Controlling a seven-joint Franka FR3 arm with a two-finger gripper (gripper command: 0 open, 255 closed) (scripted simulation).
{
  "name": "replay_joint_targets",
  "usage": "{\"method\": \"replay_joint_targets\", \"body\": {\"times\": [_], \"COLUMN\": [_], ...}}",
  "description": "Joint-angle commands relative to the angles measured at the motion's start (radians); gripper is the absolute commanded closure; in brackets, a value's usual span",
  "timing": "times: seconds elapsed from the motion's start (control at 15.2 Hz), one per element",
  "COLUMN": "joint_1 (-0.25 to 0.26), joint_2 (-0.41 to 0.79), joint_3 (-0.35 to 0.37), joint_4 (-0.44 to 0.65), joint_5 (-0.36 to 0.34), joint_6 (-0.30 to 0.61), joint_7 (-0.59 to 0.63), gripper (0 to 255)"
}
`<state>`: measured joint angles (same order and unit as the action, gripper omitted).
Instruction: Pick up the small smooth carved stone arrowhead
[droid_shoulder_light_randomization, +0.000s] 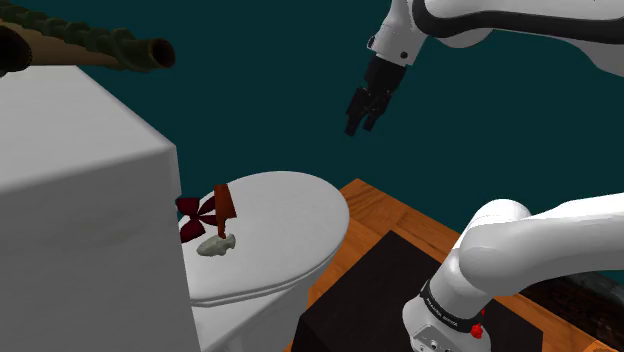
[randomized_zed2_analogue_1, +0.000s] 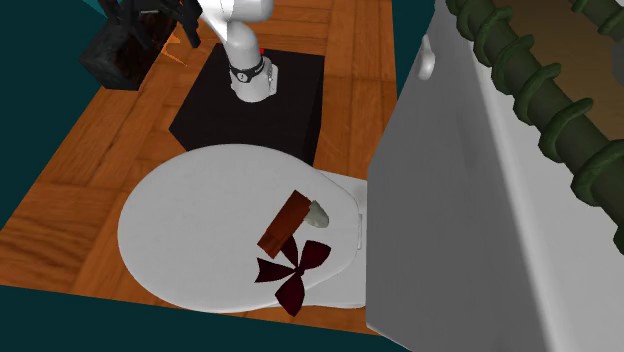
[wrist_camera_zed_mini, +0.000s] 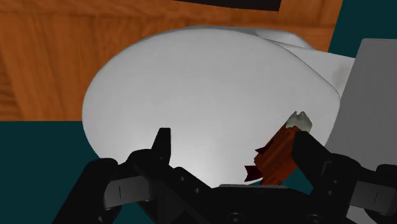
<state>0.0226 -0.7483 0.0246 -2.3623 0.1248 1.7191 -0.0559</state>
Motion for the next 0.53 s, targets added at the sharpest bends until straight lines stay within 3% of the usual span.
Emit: {"method": "replay_joint_targets", "body": {"times": [0.0,0.46], "joint_1": [0.000,0.067], "joint_2": [0.000,0.223], "joint_3": [0.000,0.051], "joint_4": [0.000,0.026], "joint_5": [0.000,0.009], "joint_6": [0.000,0.162], "joint_7": [0.000,-0.088], "gripper": [0,0]}}
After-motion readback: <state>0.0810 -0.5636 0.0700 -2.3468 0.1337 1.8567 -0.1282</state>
